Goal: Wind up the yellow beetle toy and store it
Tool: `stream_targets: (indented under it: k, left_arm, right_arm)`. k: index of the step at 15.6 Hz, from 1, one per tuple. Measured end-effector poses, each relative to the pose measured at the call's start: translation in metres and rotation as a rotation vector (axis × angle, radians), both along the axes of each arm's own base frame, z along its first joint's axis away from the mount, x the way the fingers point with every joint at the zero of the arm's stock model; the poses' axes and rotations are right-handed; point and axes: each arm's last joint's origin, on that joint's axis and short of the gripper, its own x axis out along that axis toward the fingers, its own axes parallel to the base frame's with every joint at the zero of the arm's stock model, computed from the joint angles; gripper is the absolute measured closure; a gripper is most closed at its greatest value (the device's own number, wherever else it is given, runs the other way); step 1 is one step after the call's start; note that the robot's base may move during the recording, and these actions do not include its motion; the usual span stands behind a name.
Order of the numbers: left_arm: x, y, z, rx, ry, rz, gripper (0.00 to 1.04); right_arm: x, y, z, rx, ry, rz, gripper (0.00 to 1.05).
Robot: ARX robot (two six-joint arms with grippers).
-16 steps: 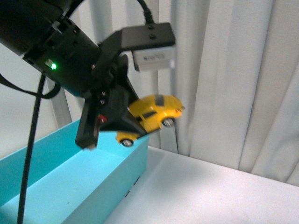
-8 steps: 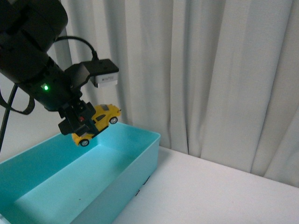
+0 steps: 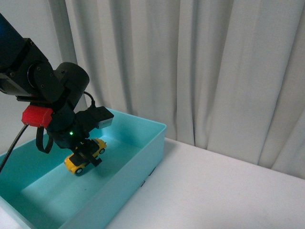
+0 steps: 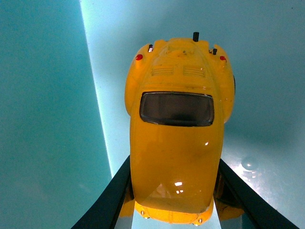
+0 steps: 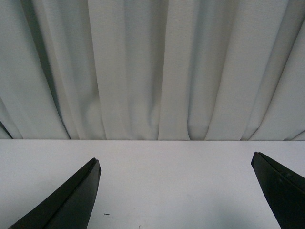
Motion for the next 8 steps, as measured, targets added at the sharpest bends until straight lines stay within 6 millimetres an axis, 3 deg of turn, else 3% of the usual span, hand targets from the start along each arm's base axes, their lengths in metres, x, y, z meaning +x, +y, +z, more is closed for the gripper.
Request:
stream_targets:
  k: [7, 8]
  left_arm:
    - [0.006, -0.003, -0.016, -0.001, 0.002, 0.009, 0.65]
    - [0.005, -0.003, -0.017, -0.007, 0.004, 0.006, 0.57]
  right_arm:
    - [0.0, 0.0, 0.0, 0.0, 0.0, 0.0, 0.07]
    - [0.0, 0.0, 0.0, 0.0, 0.0, 0.0, 0.07]
